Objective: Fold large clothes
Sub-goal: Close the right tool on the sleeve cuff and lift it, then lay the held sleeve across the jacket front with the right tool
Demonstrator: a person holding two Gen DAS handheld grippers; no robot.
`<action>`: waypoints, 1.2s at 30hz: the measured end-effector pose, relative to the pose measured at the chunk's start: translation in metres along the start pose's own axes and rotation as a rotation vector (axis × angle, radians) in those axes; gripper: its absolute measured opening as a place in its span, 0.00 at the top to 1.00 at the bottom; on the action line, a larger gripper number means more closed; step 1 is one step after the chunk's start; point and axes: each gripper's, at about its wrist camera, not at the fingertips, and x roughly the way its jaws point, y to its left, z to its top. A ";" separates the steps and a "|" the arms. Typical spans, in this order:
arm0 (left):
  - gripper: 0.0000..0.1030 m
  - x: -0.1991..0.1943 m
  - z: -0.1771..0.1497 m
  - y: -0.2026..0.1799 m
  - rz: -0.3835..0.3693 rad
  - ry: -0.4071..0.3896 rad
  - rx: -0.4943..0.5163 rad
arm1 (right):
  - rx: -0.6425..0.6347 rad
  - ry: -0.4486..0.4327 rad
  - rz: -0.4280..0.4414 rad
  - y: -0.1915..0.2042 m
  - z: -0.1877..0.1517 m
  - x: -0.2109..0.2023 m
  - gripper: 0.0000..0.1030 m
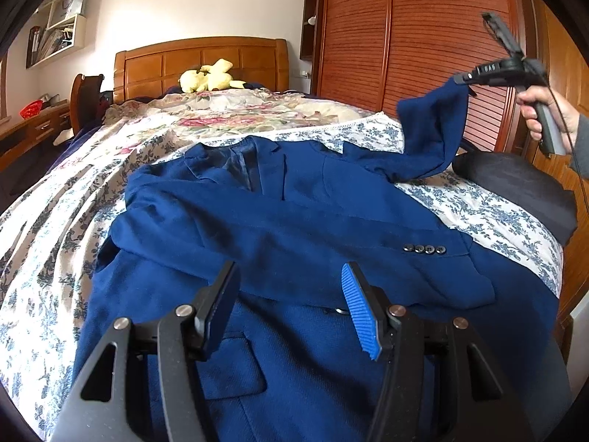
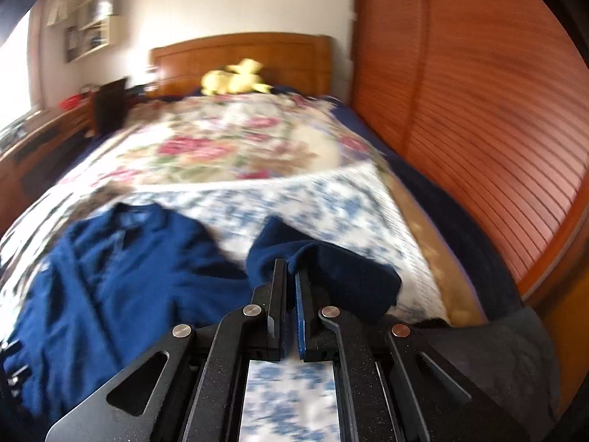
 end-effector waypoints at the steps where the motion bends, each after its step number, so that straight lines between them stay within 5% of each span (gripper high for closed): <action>1: 0.45 -0.003 0.000 0.001 0.001 -0.003 0.001 | -0.019 -0.008 0.032 0.018 0.002 -0.007 0.99; 6: 0.45 -0.014 -0.001 0.010 0.013 -0.017 0.000 | -0.093 -0.010 0.162 0.088 -0.010 -0.018 0.99; 16: 0.45 -0.019 -0.001 0.022 0.015 -0.021 -0.033 | -0.169 0.212 0.305 0.178 -0.123 0.024 0.99; 28: 0.45 -0.012 -0.002 0.015 0.019 -0.007 -0.016 | -0.119 0.301 0.305 0.180 -0.179 0.028 0.97; 33: 0.45 -0.012 -0.003 0.014 0.020 -0.005 -0.015 | -0.114 0.313 0.291 0.176 -0.181 0.014 0.89; 36: 0.45 -0.011 -0.003 0.014 0.020 -0.005 -0.015 | -0.136 0.271 0.259 0.170 -0.176 -0.002 0.71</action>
